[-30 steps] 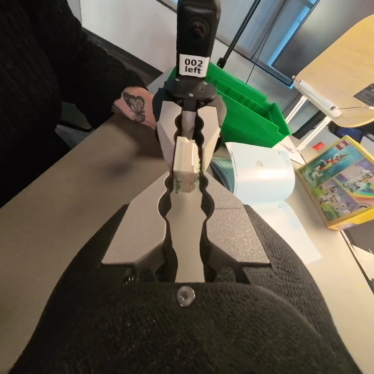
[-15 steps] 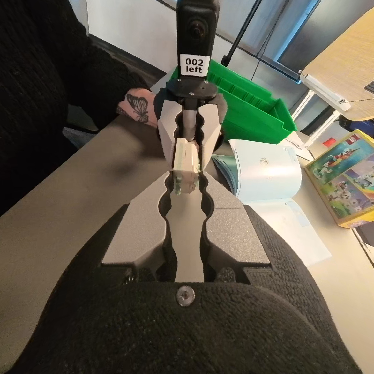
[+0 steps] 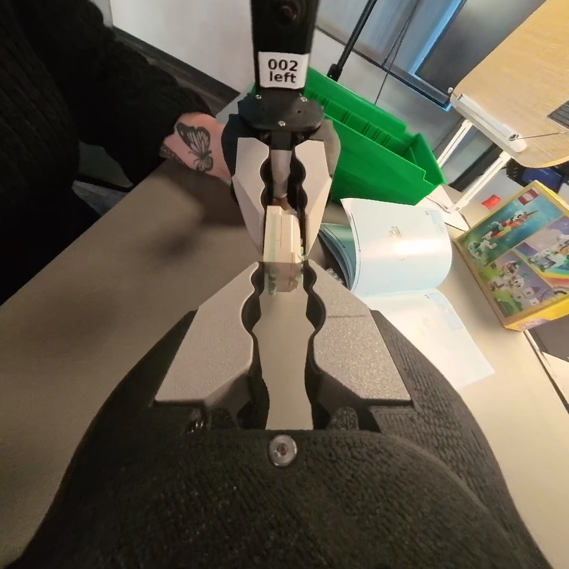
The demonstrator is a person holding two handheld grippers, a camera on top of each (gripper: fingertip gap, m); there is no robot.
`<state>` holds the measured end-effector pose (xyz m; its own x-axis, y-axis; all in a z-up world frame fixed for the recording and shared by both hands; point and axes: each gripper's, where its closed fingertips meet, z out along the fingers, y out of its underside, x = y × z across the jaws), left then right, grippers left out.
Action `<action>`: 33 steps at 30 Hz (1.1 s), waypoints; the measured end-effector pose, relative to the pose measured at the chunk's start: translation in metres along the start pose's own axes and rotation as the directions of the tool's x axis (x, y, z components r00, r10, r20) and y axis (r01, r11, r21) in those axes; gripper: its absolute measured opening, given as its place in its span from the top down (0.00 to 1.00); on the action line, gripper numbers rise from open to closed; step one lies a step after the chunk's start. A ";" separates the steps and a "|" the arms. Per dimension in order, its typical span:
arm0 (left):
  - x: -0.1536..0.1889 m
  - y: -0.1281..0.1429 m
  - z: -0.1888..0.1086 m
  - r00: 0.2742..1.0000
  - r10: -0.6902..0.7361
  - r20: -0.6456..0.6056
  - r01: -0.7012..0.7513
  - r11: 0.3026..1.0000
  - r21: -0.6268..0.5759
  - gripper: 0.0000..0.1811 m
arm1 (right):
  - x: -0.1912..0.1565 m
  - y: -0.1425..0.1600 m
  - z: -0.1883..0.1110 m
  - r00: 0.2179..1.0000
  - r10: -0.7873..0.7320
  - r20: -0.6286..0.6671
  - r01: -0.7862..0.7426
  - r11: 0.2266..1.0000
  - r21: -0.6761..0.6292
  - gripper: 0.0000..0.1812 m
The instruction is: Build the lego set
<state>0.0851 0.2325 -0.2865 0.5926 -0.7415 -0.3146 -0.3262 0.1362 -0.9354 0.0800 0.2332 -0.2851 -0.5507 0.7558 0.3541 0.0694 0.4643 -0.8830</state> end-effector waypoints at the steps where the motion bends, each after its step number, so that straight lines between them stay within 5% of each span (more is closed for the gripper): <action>1: -0.002 -0.001 0.000 1.000 0.008 0.018 -0.008 1.000 0.006 0.87 | 0.003 -0.001 0.000 1.000 0.020 -0.015 -0.019 1.000 0.008 0.87; 5: -0.023 0.018 0.000 0.973 0.162 0.166 -0.137 0.979 -0.151 0.87 | 0.013 0.001 -0.001 0.991 -0.068 -0.113 0.066 0.998 -0.016 0.75; 9: -0.022 0.028 0.004 0.943 0.279 0.181 -0.232 0.942 -0.243 0.87 | 0.014 0.018 0.007 0.962 -0.227 -0.153 0.199 0.964 -0.176 0.72; 12: -0.021 0.032 0.007 0.935 0.310 0.173 -0.258 0.927 -0.271 0.87 | 0.014 0.028 0.014 0.951 -0.267 -0.158 0.225 0.944 -0.243 0.74; 15: -0.018 0.030 0.008 0.930 0.326 0.168 -0.278 0.925 -0.258 0.87 | 0.019 0.031 0.013 0.937 -0.297 -0.185 0.245 0.934 -0.261 0.87; 19: -0.018 0.022 0.008 0.927 0.324 0.189 -0.283 0.935 -0.215 0.87 | 0.021 0.030 0.012 0.932 -0.304 -0.196 0.254 0.936 -0.246 0.87; 24: -0.022 0.008 0.004 0.964 0.168 0.204 -0.155 0.985 -0.079 0.83 | 0.031 0.032 0.006 0.872 -0.417 -0.256 0.338 0.892 -0.301 0.87; 29: -0.039 0.003 -0.005 0.963 -0.196 0.186 0.190 0.981 0.050 0.64 | 0.047 0.041 -0.001 0.686 -0.666 -0.294 0.495 0.723 -0.483 0.87; 33: -0.043 0.013 -0.002 0.925 -0.339 0.173 0.338 0.940 0.034 0.69 | 0.048 0.032 0.001 0.563 -0.770 -0.300 0.569 0.625 -0.535 0.87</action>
<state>0.0538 0.2650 -0.2844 0.7861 -0.6181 -0.0018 -0.0816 -0.1008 -0.9916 0.0552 0.2837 -0.2968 -0.1142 0.2066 0.9717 0.1747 0.9671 -0.1851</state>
